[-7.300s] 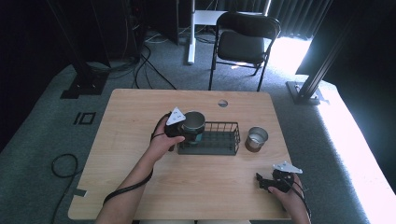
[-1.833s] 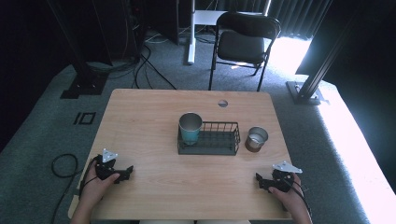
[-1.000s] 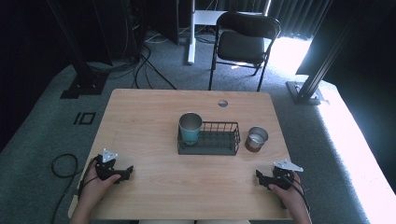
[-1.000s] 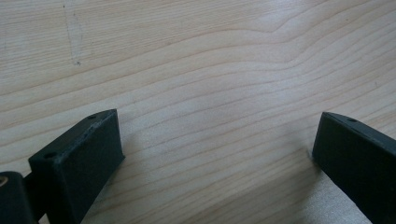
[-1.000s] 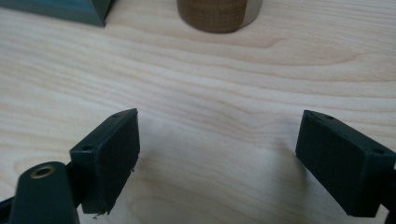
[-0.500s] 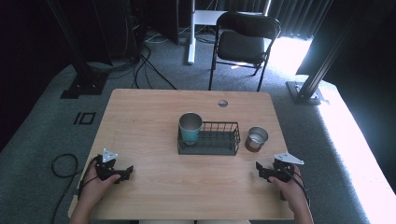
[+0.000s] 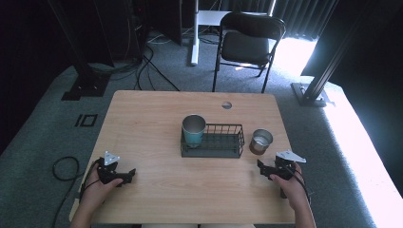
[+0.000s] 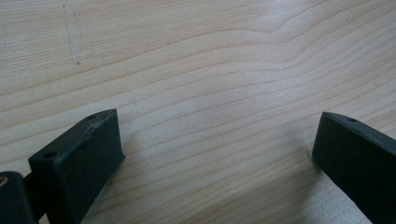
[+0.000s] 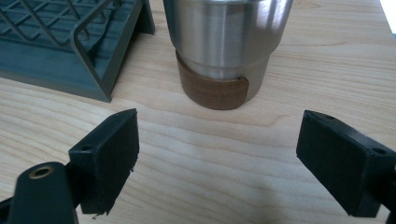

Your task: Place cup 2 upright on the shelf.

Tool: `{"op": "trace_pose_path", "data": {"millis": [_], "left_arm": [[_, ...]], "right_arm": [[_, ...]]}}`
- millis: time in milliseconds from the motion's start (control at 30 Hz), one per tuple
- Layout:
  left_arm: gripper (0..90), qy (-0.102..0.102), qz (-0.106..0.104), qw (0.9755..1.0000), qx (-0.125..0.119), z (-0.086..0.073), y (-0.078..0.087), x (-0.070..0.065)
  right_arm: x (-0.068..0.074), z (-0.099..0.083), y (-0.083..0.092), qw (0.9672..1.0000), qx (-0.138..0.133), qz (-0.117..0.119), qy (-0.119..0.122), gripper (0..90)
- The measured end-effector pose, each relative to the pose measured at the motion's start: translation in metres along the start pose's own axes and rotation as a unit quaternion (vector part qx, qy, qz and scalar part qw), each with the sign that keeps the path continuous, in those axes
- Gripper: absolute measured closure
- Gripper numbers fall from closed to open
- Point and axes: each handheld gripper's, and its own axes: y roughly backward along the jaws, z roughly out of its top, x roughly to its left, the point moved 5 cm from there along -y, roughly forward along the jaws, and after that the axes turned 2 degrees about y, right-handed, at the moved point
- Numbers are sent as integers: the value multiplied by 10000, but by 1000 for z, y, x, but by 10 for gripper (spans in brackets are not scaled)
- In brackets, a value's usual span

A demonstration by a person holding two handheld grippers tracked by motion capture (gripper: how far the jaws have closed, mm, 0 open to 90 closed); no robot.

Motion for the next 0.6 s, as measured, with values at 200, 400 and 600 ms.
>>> {"op": "trace_pose_path", "data": {"millis": [200,400,600], "left_arm": [[22,0,0,10000,-1,0,0,0],[22,0,0,10000,-1,0,0,0],[22,0,1,10000,0,0,0,0]], "right_arm": [[-1,5,-4,9999,-109,-6,-44,128],[-3,11,-7,9998,-198,-15,-83,128],[-3,21,-11,9995,-297,24,-107,127]]}}
